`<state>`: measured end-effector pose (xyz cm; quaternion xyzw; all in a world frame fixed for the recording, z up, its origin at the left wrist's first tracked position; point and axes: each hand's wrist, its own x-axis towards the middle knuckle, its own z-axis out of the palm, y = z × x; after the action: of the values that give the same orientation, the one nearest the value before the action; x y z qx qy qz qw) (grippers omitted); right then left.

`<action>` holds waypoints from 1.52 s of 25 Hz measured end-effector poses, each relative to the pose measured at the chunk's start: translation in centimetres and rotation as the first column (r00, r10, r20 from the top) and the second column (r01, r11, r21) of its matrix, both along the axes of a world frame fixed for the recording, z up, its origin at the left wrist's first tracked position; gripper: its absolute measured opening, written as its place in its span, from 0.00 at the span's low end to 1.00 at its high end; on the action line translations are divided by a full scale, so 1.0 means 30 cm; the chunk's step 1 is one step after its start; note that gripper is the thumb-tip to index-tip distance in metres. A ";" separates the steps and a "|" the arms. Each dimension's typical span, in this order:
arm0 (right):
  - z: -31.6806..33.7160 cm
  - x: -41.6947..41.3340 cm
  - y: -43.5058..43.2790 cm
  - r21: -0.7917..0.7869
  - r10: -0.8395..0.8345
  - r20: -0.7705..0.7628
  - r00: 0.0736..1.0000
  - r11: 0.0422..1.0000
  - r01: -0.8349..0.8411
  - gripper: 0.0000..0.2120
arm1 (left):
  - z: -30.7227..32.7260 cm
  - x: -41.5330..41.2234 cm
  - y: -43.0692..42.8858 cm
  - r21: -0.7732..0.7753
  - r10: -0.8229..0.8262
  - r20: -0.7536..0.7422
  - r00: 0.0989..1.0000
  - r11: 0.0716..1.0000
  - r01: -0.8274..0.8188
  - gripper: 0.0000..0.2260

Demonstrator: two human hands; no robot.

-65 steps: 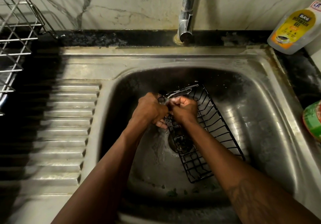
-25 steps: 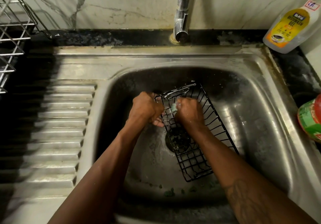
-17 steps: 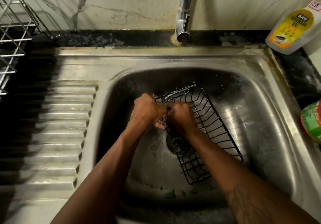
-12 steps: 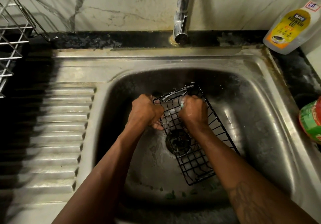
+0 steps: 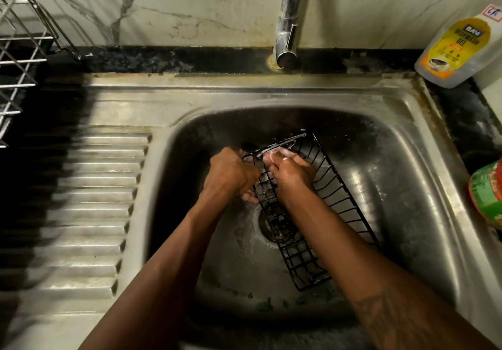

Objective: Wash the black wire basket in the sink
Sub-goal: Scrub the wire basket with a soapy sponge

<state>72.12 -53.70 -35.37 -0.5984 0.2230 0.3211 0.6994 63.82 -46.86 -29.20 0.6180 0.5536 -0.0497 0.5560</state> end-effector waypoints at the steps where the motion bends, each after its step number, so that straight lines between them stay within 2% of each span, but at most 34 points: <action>1: -0.001 -0.003 0.003 0.012 -0.007 0.015 1.000 1.000 0.007 0.10 | 0.003 0.000 0.000 -0.005 -0.002 -0.005 1.000 1.000 0.002 0.12; 5: -0.025 0.004 -0.027 -0.260 0.068 0.085 0.994 0.965 -0.044 0.08 | 0.007 0.002 -0.002 -0.019 0.005 -0.007 1.000 1.000 -0.005 0.12; 8: -0.063 0.026 -0.030 -0.330 -0.065 0.184 0.981 0.936 0.124 0.10 | 0.000 0.001 -0.004 -0.016 0.000 0.000 1.000 1.000 0.000 0.11; 10: -0.066 0.042 -0.025 -0.271 -0.215 0.218 0.952 0.924 0.271 0.10 | 0.004 0.000 -0.009 -0.010 -0.021 0.003 1.000 1.000 0.021 0.10; 13: -0.035 0.047 -0.023 -0.062 -0.269 0.251 0.930 0.954 0.293 0.11 | 0.014 0.000 -0.010 0.016 -0.056 -0.015 0.998 0.998 0.056 0.09; 15: -0.051 0.046 -0.027 -0.102 -0.244 0.258 0.935 0.955 0.278 0.11 | 0.015 0.003 -0.006 0.016 -0.049 -0.025 0.998 0.999 0.050 0.08; 17: -0.077 0.043 -0.040 -0.242 -0.204 0.236 0.950 0.935 0.261 0.10 | 0.007 0.007 -0.001 0.010 -0.047 -0.030 0.998 0.999 0.048 0.08; 19: -0.090 0.051 -0.050 -0.422 -0.001 0.308 0.951 0.896 0.138 0.07 | -0.020 0.011 0.011 0.010 -0.045 -0.038 0.998 0.999 0.046 0.07; 21: -0.073 0.045 -0.067 -0.615 0.367 0.374 0.852 0.785 -0.069 0.05 | -0.060 0.014 0.025 -0.001 -0.041 -0.030 0.999 0.999 0.041 0.08; 23: -0.048 0.040 -0.083 -0.719 0.648 0.365 0.668 0.652 -0.240 0.04 | -0.117 0.016 0.042 -0.069 -0.044 -0.022 0.999 0.997 0.042 0.12; 24: -0.044 0.036 -0.087 -0.751 0.771 0.328 0.545 0.563 -0.345 0.04 | -0.154 0.019 0.053 -0.094 -0.031 -0.014 0.999 0.995 0.029 0.14; 26: -0.031 0.024 -0.078 -0.834 0.967 0.210 0.143 0.254 -0.490 0.09 | -0.168 0.023 0.063 -0.052 -0.014 0.009 1.000 0.999 0.014 0.14; 27: -0.021 0.017 -0.072 -0.863 0.982 0.184 -0.031 0.146 -0.484 0.14 | -0.166 0.020 0.072 0.012 -0.019 0.004 1.000 1.000 0.019 0.13; 28: -0.014 0.016 -0.064 -0.868 0.976 0.196 -0.091 0.130 -0.479 0.19 | -0.160 0.019 0.074 0.032 -0.009 -0.008 1.000 0.999 0.009 0.12; 30: 0.008 0.042 -0.075 -0.853 0.973 0.192 -0.128 0.101 -0.513 0.22 | -0.151 0.023 0.068 -0.064 0.003 0.001 1.000 0.998 -0.003 0.13; 33: 0.027 0.064 -0.140 -0.825 0.969 0.045 -0.243 -0.101 -0.556 0.10 | -0.190 0.034 0.074 -0.089 -0.021 -0.025 0.999 0.996 0.019 0.12; 34: 0.020 0.066 -0.157 -0.829 0.971 0.024 -0.239 -0.114 -0.547 0.06 | -0.194 0.036 0.079 -0.071 -0.031 -0.042 0.999 0.997 0.028 0.12; 36: 0.009 0.054 -0.166 -0.838 0.979 0.131 -0.159 0.023 -0.546 0.07 | -0.170 0.030 0.086 -0.023 -0.062 -0.045 0.997 0.998 0.061 0.11; 37: 0.005 0.045 -0.155 -0.850 0.971 0.209 -0.114 0.123 -0.513 0.10 | -0.162 0.022 0.090 0.024 -0.072 -0.031 0.997 0.997 0.073 0.10; 38: -0.003 0.047 -0.135 -0.868 0.962 0.254 -0.102 0.180 -0.463 0.13 | -0.139 0.010 0.082 0.080 -0.068 0.000 0.998 0.994 0.068 0.08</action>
<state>73.53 -57.76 -35.45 -0.8336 -0.4474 0.2664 0.1844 64.12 -44.39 -33.36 0.6583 0.5332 -0.0456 0.5294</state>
